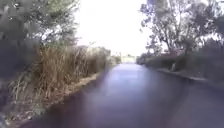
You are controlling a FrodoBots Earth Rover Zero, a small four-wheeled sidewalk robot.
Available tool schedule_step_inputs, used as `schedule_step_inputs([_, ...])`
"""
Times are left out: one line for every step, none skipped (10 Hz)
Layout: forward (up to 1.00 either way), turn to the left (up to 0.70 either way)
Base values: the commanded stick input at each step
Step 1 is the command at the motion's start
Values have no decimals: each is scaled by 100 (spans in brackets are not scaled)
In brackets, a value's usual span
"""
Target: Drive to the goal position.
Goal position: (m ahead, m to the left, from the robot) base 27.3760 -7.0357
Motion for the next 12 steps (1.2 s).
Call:
schedule_step_inputs([6,0])
schedule_step_inputs([6,0])
schedule_step_inputs([6,0])
schedule_step_inputs([6,0])
schedule_step_inputs([5,0])
schedule_step_inputs([6,0])
schedule_step_inputs([6,0])
schedule_step_inputs([6,0])
schedule_step_inputs([6,0])
schedule_step_inputs([6,0])
schedule_step_inputs([6,0])
schedule_step_inputs([6,0])
